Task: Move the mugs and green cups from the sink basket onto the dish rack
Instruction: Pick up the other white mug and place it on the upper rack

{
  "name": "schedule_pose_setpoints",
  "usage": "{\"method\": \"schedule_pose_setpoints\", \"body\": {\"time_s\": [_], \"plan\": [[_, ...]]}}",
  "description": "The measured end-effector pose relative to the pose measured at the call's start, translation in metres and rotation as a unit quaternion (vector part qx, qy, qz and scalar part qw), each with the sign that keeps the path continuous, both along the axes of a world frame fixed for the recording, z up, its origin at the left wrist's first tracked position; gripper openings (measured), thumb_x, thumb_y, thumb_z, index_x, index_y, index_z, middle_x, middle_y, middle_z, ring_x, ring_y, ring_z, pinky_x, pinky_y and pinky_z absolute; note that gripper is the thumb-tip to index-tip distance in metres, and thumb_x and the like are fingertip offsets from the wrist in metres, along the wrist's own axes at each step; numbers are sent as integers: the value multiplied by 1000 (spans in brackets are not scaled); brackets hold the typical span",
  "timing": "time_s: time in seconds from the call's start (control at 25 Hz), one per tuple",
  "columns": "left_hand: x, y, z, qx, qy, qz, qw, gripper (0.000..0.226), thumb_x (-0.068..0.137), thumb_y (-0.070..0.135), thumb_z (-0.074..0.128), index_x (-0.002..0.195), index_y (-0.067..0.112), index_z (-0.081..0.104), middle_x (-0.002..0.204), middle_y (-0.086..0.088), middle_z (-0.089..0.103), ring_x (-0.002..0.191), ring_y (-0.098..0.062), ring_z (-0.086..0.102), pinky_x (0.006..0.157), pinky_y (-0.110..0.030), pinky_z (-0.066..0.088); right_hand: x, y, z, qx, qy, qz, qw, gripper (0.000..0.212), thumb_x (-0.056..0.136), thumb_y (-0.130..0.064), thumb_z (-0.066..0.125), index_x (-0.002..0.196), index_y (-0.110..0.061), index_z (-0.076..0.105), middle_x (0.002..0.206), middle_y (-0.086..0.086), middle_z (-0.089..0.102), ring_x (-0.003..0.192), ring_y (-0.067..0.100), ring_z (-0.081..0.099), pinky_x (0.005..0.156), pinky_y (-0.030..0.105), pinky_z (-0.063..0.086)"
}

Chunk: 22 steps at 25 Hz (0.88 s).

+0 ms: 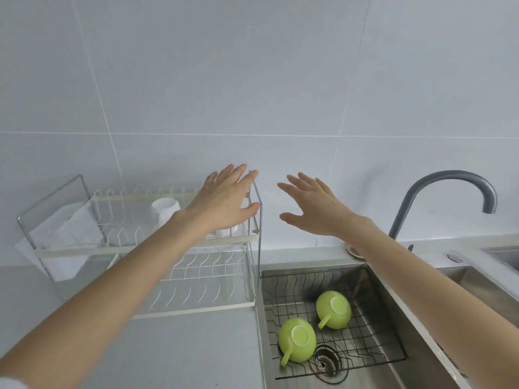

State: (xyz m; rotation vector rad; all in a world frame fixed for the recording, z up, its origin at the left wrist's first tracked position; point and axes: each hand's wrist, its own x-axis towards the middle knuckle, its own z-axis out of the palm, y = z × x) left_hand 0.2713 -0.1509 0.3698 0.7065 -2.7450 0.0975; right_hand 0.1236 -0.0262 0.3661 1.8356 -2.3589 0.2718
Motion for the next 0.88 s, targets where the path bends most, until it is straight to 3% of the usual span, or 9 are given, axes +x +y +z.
{"method": "schedule_pose_setpoints", "body": {"time_s": [0.36,0.88], "plan": [[-90,66,-25,-4,-41,0,999,67,89,44,37,143,22,4,156,-8,-1,143,-28,-7,116,-46,-1,-92,75,-24,35,-3,-46,998,66,89,-39,47,145,-22,15,158,6,6,145,23,-3,119,43,-1],[-159,96,-90,65,-116,19,991,69,89,46,36,143,20,1,156,-10,-4,143,-29,-8,116,-48,0,-170,107,-88,93,-47,-47,993,68,89,-40,48,145,-24,14,157,7,7,145,25,-3,118,43,-1]]}}
